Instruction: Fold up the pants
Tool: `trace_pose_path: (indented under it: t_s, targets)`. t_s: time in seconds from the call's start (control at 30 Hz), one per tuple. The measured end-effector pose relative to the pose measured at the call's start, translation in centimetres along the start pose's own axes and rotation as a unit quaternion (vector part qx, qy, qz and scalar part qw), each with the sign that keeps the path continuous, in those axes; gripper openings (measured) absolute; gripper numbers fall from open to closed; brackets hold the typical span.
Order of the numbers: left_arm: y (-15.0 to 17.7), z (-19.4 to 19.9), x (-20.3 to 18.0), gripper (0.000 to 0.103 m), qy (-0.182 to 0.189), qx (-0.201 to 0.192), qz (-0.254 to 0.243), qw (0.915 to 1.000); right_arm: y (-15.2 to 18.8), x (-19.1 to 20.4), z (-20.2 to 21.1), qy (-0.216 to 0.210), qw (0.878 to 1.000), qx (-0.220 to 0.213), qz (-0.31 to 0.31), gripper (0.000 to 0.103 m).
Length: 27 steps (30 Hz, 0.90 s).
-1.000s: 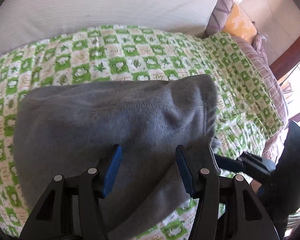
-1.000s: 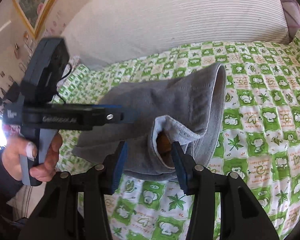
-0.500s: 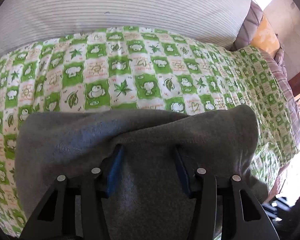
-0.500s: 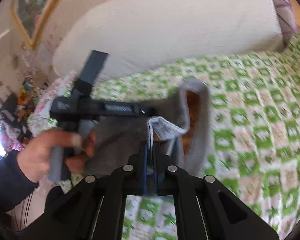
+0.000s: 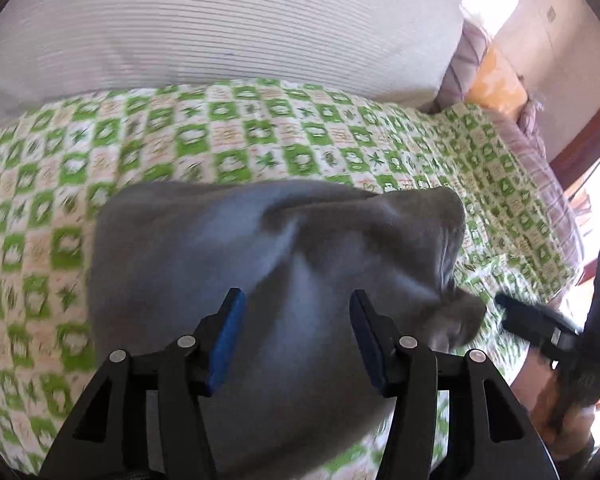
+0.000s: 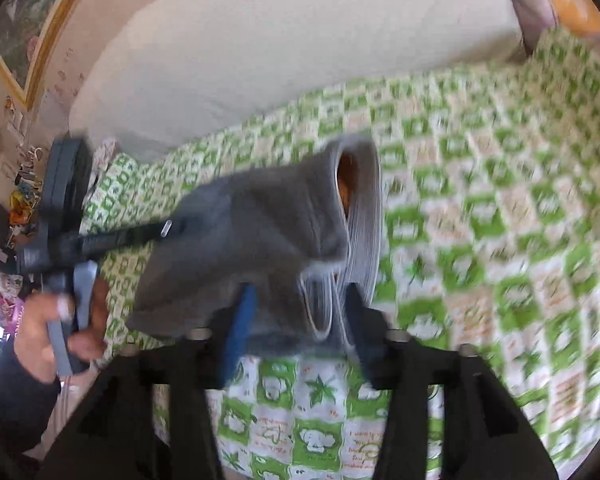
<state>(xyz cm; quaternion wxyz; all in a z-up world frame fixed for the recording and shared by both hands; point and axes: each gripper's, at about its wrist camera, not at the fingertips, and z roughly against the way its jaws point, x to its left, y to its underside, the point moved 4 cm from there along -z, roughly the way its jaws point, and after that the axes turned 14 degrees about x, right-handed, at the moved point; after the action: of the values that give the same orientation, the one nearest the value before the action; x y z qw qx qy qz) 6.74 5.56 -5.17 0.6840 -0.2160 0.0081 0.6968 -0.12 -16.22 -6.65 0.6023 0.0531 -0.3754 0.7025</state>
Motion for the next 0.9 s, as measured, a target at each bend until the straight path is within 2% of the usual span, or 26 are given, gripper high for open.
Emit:
trace_pose_path:
  t_s: [0.17, 0.37, 0.4, 0.47, 0.53, 0.57, 0.63, 0.73, 0.83, 0.87, 0.9]
  targets:
    - [3.3, 0.0, 2.0, 0.055, 0.013, -0.001, 0.028, 0.9995, -3.2, -0.5, -0.1, -0.009, 0.999, -0.034, -0.026, 0.055]
    - [7.1, -0.7, 2.3, 0.055, 0.002, -0.008, 0.030, 0.9995, -7.1, -1.9, -4.1, -0.022, 0.996, -0.023, -0.079, 0.055]
    - [7.7, -0.7, 2.4, 0.055, 0.001, -0.012, 0.029, 0.9995, -7.4, -1.9, -4.8, -0.028, 0.997, -0.017, -0.077, 0.049]
    - [8.5, -1.1, 2.2, 0.055, -0.002, -0.007, 0.019, 0.9998, -8.2, -1.4, -6.1, -0.022, 0.998, -0.011, -0.058, 0.019]
    - [9.1, -1.3, 2.1, 0.055, -0.011, -0.008, 0.011, 0.9999, -8.9, -1.2, -6.1, -0.008, 0.998, -0.029, -0.051, 0.017]
    - [9.3, -1.5, 2.1, 0.055, -0.011, -0.006, 0.010, 0.9999, -9.2, -1.3, -5.9, -0.004, 0.998, -0.040, -0.053, 0.008]
    - [10.1, -2.2, 2.4, 0.055, -0.014, -0.004, 0.012, 0.9998, -9.7, -1.8, -6.2, -0.002, 0.997, -0.039, -0.063, 0.008]
    - [10.2, -2.2, 2.6, 0.055, -0.013, -0.005, 0.018, 0.9997, -8.9, -2.6, -7.6, 0.006, 0.997, -0.002, -0.074, 0.012]
    - [10.2, -2.1, 2.8, 0.055, -0.004, -0.004, 0.026, 0.9996, -7.1, -2.6, -5.8, -0.013, 0.996, -0.020, -0.085, 0.019]
    - [10.3, -2.1, 2.9, 0.055, 0.000, -0.006, 0.030, 0.9995, -6.2, -2.4, -5.0, -0.011, 0.996, -0.029, -0.085, 0.027]
    - [10.3, -2.1, 2.9, 0.055, 0.001, -0.006, 0.032, 0.9995, -5.3, -2.1, -4.2, -0.012, 0.996, -0.035, -0.082, 0.041]
